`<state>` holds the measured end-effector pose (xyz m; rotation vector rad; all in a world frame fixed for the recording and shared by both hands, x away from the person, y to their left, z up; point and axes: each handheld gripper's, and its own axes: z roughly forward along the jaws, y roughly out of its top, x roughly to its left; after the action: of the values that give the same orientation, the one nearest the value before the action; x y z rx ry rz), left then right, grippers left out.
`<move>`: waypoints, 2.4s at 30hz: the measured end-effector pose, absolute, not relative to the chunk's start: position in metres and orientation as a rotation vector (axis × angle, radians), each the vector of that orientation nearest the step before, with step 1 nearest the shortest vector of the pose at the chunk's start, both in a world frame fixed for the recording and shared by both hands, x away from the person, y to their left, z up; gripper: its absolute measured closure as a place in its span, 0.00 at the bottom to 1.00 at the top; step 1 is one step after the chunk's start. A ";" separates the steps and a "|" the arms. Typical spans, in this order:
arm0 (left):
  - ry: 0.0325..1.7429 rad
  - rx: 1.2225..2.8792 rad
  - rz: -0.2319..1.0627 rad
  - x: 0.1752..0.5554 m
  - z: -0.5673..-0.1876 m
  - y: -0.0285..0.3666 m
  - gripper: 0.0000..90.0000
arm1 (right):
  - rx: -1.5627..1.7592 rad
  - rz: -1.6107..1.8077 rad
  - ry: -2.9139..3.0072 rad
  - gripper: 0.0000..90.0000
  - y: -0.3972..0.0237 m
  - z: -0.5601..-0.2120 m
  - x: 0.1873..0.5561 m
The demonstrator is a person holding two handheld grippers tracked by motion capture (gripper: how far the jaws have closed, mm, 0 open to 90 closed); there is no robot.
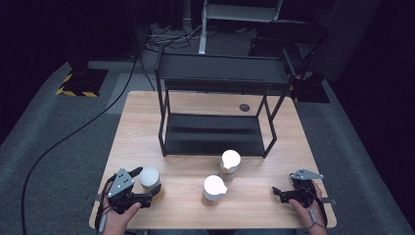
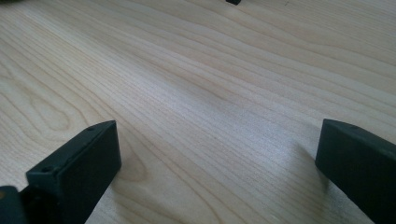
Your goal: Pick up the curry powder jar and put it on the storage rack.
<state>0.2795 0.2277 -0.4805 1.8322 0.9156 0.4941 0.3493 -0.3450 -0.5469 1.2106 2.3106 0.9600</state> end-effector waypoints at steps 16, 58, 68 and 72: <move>0.913 1.836 0.530 0.277 -0.482 0.221 0.37 | 1.213 0.957 2.314 0.00 -0.345 -0.547 0.349; 0.867 1.833 0.539 0.315 -0.416 0.179 0.37 | 1.233 0.951 2.297 0.00 -0.345 -0.547 0.350; 0.884 1.832 0.553 0.332 -0.409 0.172 0.37 | 1.233 0.951 2.297 0.00 -0.345 -0.547 0.350; 0.882 1.835 0.558 0.338 -0.406 0.169 0.37 | 1.233 0.951 2.297 0.00 -0.345 -0.547 0.350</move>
<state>0.3377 0.1685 -0.4063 1.8346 0.8817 0.5584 0.3498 -0.3452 -0.5466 1.2331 2.2971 0.9506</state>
